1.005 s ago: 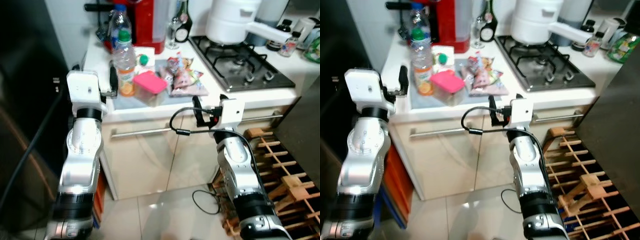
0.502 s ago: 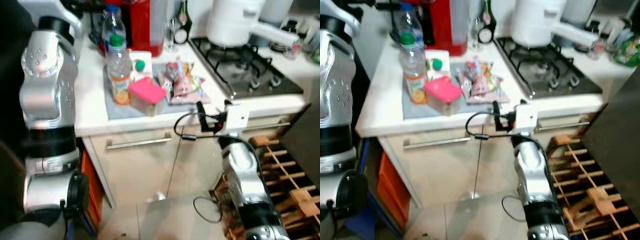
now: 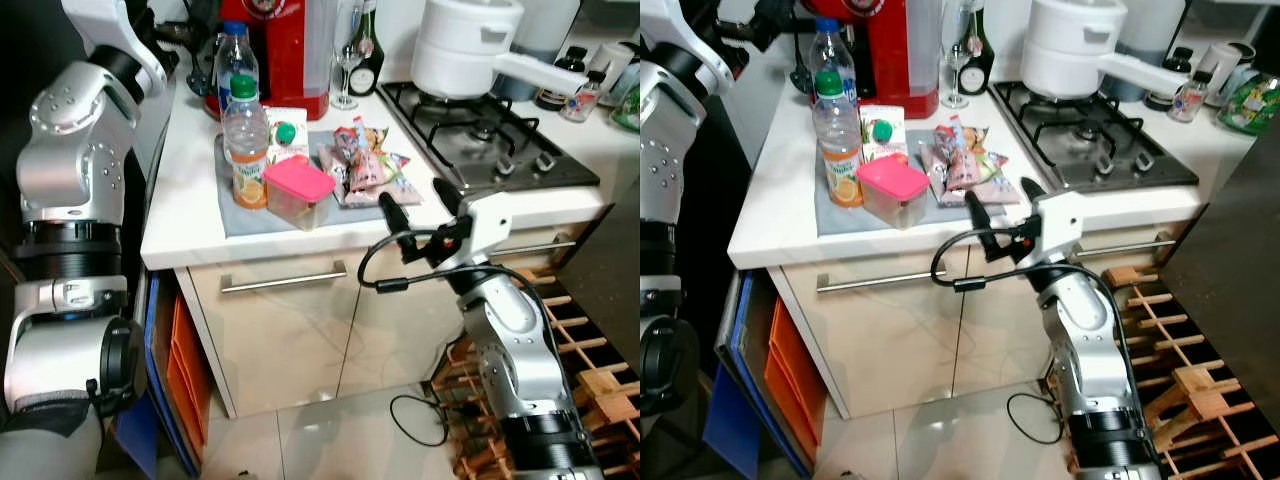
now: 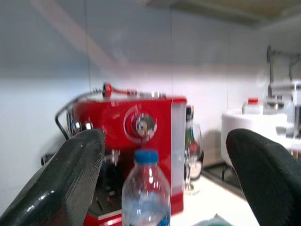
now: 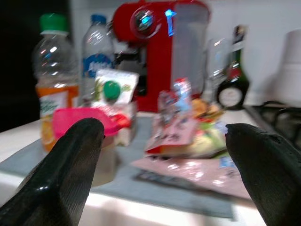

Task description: Restocking fridge

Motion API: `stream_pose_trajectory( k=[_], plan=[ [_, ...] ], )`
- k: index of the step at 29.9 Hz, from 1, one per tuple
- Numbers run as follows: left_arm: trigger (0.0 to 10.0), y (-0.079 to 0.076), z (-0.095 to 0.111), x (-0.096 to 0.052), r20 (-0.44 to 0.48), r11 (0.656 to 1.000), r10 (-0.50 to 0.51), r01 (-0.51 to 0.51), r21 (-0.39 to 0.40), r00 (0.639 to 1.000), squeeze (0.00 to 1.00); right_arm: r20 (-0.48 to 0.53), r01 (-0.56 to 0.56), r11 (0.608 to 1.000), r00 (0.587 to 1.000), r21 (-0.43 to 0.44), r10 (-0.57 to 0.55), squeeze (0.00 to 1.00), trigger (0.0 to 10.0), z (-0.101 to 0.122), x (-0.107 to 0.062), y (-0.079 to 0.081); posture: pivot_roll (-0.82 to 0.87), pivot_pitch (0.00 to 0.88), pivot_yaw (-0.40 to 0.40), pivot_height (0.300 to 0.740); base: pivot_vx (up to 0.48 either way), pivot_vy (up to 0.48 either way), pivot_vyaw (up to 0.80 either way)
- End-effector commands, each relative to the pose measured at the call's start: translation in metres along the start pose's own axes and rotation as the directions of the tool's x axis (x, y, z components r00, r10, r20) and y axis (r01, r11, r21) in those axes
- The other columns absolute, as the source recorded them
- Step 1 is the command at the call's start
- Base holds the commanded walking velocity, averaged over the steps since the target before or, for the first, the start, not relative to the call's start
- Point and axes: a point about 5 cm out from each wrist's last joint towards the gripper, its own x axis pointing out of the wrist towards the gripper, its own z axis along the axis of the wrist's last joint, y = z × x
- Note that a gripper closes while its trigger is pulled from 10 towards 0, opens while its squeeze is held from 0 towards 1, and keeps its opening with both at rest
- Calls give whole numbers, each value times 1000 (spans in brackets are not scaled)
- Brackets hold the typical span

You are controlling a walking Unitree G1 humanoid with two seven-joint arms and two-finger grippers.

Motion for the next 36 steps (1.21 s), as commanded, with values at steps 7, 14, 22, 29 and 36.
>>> stream_pose_trajectory(
  k=[7,14,22,29,36],
  plan=[
    [10000,-16,-18,5,-50,996,-92,91,-20,994,0,-49,-109,993,993,43,111,0,10000,-8,7,24,-42,0,17,740,0,0,0],
    [10000,-28,-20,4,-49,990,-137,136,-40,989,0,-40,-136,989,990,54,138,0,10000,-12,12,41,-37,0,17,740,0,0,0],
    [10000,-40,-18,-1,-38,980,-199,199,-7,979,0,-21,-166,984,986,58,168,0,10000,-10,10,46,-34,0,13,740,0,0,0],
    [10000,-46,-18,-4,-46,973,-228,229,16,973,0,26,-154,987,988,54,153,0,10000,-3,15,45,-34,0,15,740,0,0,0],
    [10000,-54,-25,-7,-81,960,-274,277,35,958,0,44,-165,984,986,73,162,0,10000,-1,20,48,-30,0,17,740,0,0,0]
  ],
)
